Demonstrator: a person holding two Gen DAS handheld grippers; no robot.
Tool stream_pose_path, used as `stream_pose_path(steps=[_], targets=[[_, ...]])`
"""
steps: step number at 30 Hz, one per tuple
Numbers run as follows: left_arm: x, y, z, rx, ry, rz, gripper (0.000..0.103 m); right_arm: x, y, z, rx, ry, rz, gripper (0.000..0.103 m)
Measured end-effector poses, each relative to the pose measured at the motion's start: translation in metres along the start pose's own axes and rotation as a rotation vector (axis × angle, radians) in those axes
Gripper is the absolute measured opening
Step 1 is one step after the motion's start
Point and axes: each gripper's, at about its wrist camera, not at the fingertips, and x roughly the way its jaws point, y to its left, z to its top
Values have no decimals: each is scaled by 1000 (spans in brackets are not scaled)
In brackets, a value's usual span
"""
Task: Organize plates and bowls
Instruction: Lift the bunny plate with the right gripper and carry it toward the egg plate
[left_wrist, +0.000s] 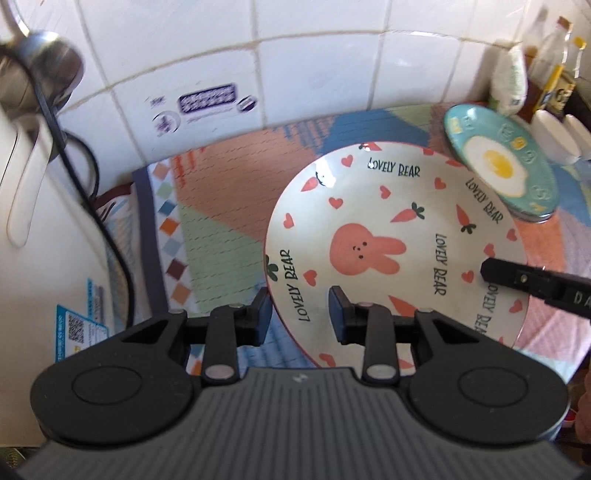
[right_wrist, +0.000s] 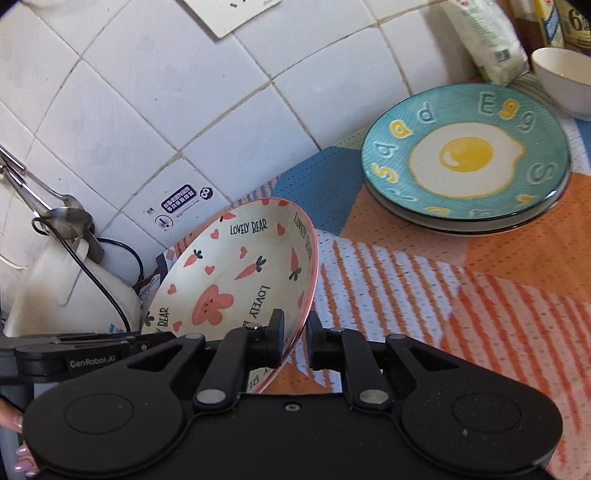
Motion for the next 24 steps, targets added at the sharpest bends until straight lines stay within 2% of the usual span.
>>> stream_pose_path(steps=[8,12,16,19,24], targets=[[-13,-49,19,63,-62,-6,32,-44,-20,14,28,-53,-21,17],[-10,-68,30,37,-55,-50,32,-61,-33,30,26,-76,-33,17],[-5,-96,36,36,-81,-31,31,-73,-48,48,11,-89,-44,17],[7,-108,44,-33,-49,-60,31,-80,-62,61,7,-95,-50,17],[31,-134,53,-71,-26,-63,30,-82,-91,85,24,-95,-43,17]])
